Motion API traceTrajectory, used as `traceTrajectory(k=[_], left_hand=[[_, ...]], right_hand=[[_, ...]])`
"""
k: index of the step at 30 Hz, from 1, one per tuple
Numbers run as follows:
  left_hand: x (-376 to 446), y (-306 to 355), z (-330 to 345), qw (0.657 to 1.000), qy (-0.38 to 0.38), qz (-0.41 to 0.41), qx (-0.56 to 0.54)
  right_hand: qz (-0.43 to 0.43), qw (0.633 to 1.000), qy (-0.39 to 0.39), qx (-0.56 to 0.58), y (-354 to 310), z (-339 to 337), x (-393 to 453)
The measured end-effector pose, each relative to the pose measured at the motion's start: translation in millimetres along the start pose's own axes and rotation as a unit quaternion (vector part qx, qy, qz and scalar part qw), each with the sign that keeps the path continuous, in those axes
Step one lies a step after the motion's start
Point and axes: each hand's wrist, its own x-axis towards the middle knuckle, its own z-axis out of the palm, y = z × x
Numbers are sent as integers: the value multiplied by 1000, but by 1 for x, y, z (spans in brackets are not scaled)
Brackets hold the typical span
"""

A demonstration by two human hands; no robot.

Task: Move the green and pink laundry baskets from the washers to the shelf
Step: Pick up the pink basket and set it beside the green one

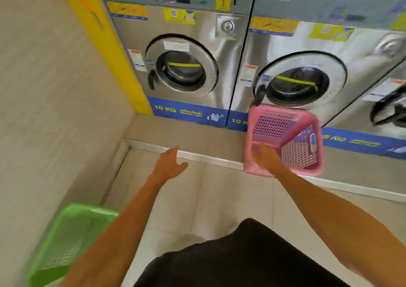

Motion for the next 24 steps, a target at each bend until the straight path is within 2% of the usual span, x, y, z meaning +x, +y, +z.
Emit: traceTrajectory(k=[2, 5, 9, 16, 24], left_hand=[[25, 61, 22, 999, -16, 42, 18], [53, 140, 47, 995, -30, 90, 18], [85, 201, 76, 990, -72, 114, 33], [148, 238, 106, 984, -98, 125, 83], [216, 252, 135, 974, -164, 100, 116]], right_hand=[[15, 1000, 21, 15, 54, -30, 6], [80, 995, 44, 30, 119, -64, 11], [131, 989, 52, 43, 180, -88, 22], [181, 980, 53, 70, 231, -99, 64], [187, 976, 27, 106, 253, -100, 147]])
